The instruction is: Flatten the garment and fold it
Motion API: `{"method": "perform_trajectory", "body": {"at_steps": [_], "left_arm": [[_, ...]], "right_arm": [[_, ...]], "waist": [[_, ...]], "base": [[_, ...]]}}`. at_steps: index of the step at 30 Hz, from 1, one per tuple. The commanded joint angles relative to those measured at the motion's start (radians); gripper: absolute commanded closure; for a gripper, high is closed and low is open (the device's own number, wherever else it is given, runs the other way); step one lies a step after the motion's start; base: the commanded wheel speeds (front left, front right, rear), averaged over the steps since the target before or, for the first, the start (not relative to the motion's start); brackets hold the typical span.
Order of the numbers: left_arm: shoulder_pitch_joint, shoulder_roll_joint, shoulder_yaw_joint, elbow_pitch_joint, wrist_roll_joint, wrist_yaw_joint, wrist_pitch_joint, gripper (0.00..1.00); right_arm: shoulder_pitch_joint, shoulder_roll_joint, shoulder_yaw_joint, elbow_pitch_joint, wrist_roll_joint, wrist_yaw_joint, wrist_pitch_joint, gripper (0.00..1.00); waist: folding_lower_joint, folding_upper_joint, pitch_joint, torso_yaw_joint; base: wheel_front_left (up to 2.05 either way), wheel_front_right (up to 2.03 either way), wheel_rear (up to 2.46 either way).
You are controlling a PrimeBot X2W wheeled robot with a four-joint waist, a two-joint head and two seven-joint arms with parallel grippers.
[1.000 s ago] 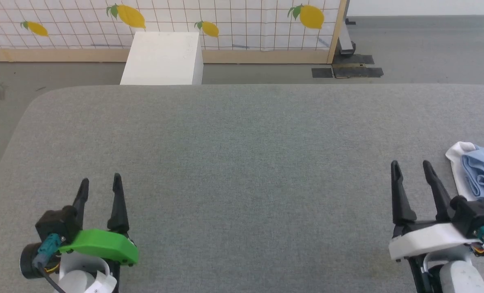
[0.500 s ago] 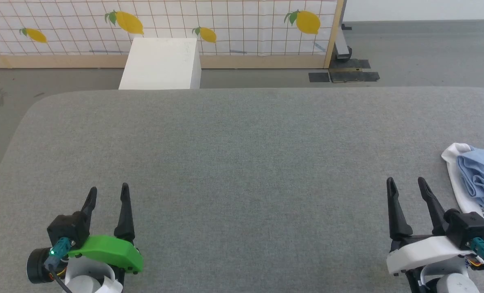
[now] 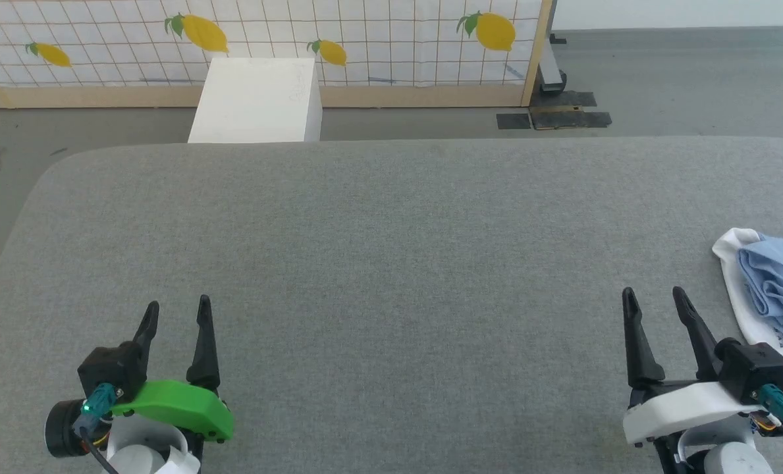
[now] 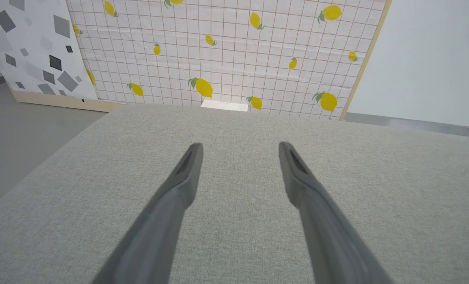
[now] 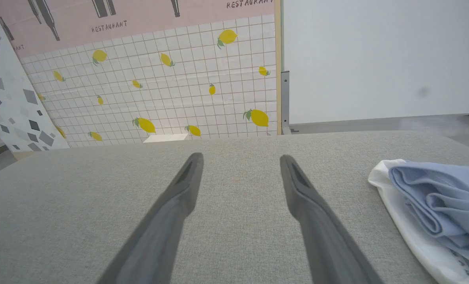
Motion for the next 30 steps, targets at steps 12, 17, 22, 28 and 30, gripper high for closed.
{"method": "perform_trajectory", "body": {"at_steps": [12, 17, 22, 28, 30], "left_arm": [[-0.008, 0.0, -0.003, 0.002, -0.007, -0.002, -0.009, 0.0], [-0.011, 0.001, -0.002, 0.002, -0.01, 0.0, -0.009, 0.0], [-0.012, 0.003, -0.002, 0.001, -0.01, 0.0, -0.009, 0.0], [-0.001, 0.0, 0.0, 0.002, 0.001, 0.0, 0.003, 1.0], [0.0, -0.004, 0.003, -0.002, 0.008, -0.002, 0.007, 1.0]], "right_arm": [[-0.012, 0.001, -0.001, 0.006, 0.002, -0.002, -0.006, 0.0], [-0.015, 0.001, 0.001, 0.005, 0.003, -0.002, -0.006, 0.0], [-0.015, 0.001, 0.001, 0.004, 0.004, -0.002, -0.006, 0.0], [-0.001, 0.0, -0.001, 0.002, 0.001, 0.0, 0.002, 1.0], [-0.001, 0.0, 0.0, -0.001, -0.002, 0.0, 0.006, 1.0]], "waist": [[0.0, 0.0, 0.004, -0.003], [0.0, 0.0, 0.006, -0.003], [0.0, 0.0, 0.006, -0.003], [0.0, 0.0, 0.006, -0.003], [0.0, 0.0, 0.006, -0.002]], "base": [[0.0, 0.0, 0.0], [0.0, 0.0, 0.0], [0.0, 0.0, 0.0], [0.0, 0.0, 0.0], [0.0, 0.0, 0.0]]}}
